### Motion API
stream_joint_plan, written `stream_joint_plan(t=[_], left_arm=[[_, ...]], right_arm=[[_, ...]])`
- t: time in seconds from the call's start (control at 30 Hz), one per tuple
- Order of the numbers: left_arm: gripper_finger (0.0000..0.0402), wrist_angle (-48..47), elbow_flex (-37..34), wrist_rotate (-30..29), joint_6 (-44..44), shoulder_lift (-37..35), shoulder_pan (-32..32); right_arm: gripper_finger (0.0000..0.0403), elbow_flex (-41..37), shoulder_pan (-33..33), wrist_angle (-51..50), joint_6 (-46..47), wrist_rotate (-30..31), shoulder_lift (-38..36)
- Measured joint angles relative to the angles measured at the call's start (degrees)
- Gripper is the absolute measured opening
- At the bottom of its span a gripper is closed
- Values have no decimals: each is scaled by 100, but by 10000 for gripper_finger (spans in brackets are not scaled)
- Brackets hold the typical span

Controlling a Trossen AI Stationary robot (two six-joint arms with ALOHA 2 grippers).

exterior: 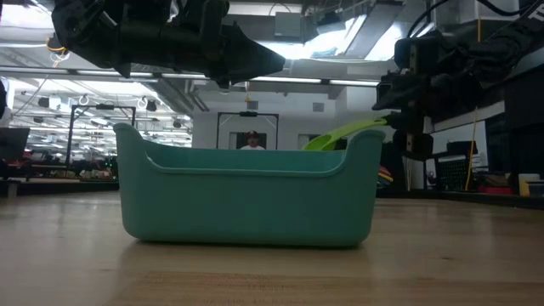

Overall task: Nest measuring cups in basket
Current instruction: Stack the green measuring cup on top of the red measuring cup, then put the nested measuring cups into the blue bin

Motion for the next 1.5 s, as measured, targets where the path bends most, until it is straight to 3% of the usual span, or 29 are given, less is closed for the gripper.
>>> stream_joint_plan(t=[0.43, 0.77, 1.17, 1.5], left_arm=[[112, -1, 0, 1, 0, 0, -1], [112, -1, 0, 1, 0, 0, 1], [112, 0, 0, 1, 0, 0, 1], [112, 0, 0, -2, 11, 0, 2]], right_arm=[[119, 0, -9, -2, -431, 131, 0], [115, 0, -540, -3, -454, -581, -17], [116, 0, -1209, -4, -498, -188, -17], [116, 0, -1233, 9, -1504, 609, -20]])
